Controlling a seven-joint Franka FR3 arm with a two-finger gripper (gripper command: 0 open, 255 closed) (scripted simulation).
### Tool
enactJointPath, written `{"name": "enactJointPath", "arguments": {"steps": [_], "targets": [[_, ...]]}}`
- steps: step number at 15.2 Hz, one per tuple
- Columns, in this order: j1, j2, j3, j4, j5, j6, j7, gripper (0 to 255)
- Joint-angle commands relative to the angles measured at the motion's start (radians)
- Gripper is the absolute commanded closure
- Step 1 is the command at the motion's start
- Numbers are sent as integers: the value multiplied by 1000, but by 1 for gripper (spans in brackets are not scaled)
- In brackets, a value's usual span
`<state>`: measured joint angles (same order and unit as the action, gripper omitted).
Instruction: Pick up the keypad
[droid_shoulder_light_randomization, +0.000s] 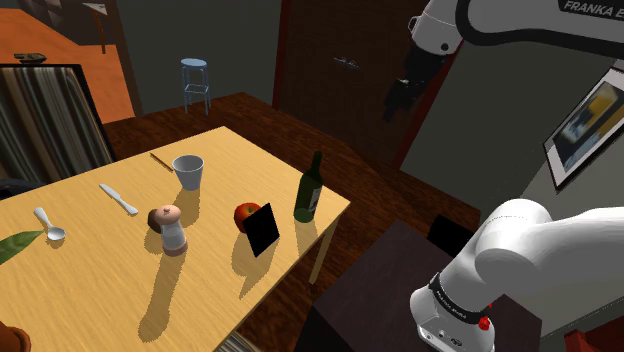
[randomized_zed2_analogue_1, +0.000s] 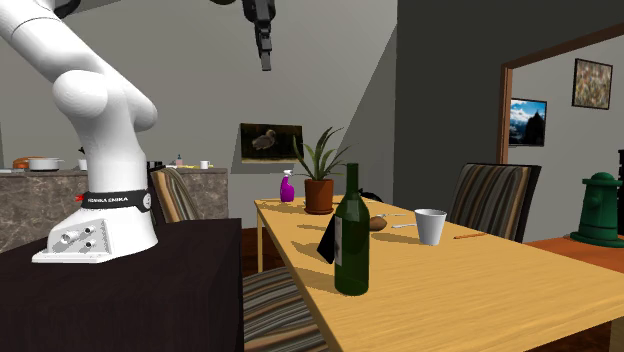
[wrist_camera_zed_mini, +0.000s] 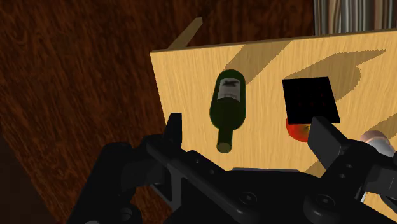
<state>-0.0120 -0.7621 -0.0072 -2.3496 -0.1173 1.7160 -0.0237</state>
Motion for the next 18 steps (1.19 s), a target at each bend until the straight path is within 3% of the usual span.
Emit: {"name": "enactJointPath", "arguments": {"steps": [1, 9, 18], "targets": [[0, 0, 0, 0, 0, 0, 0, 0], [-15, 194, 188, -7, 56, 73, 337, 0], [-38, 531, 355, 109, 56, 139, 718, 0]]}}
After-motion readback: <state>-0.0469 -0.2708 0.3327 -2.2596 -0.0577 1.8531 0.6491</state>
